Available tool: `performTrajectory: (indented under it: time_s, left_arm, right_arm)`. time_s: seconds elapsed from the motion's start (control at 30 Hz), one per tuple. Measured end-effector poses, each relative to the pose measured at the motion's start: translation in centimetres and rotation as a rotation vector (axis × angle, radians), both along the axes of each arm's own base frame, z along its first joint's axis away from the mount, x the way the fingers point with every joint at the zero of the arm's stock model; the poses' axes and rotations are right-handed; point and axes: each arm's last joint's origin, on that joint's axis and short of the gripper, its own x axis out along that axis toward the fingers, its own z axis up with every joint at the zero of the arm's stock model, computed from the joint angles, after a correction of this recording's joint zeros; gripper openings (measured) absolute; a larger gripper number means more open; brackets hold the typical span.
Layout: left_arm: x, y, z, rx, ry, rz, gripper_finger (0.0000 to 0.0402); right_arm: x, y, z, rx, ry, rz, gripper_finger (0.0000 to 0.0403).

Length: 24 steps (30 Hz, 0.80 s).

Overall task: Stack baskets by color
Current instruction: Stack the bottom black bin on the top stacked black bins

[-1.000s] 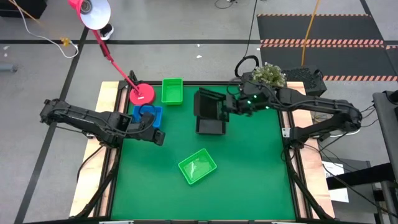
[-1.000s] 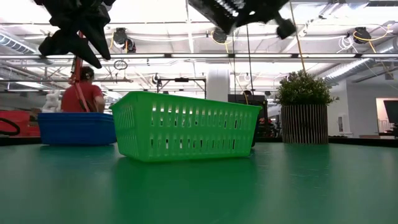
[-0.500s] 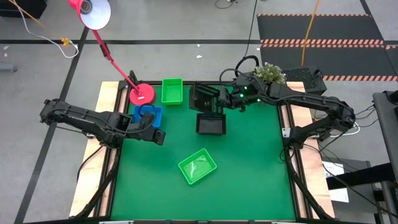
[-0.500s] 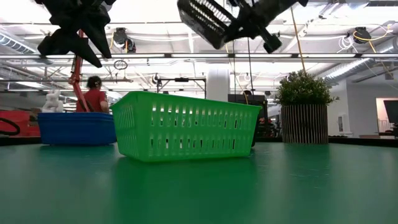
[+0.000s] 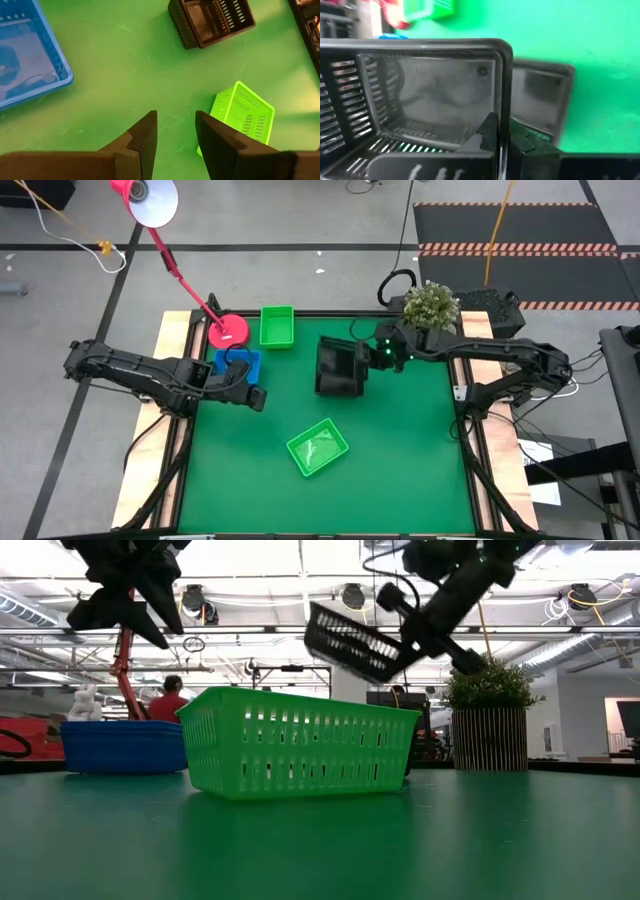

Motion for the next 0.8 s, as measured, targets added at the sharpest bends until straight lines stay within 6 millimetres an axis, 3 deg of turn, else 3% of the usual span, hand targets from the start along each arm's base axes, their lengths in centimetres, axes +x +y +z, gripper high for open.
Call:
performTrajectory:
  time_s: [0.17,0.53,0.8]
  left_arm:
    - [0.1,0.0,0.1,-0.002,-0.012,0.0,0.0134]
    - [0.2,0.0,0.1,0.006,-0.022,-0.013,0.0134]
    - [0.2,0.0,0.2,0.029,-0.018,-0.039,0.0134]
  right_arm:
    - [-0.4,0.6,-1.9,0.044,0.03,0.014,0.0]
    - [-1.0,0.5,-3.3,0.063,0.059,-0.013,0.0]
    - [0.2,0.5,-3.9,0.07,0.017,-0.024,0.0]
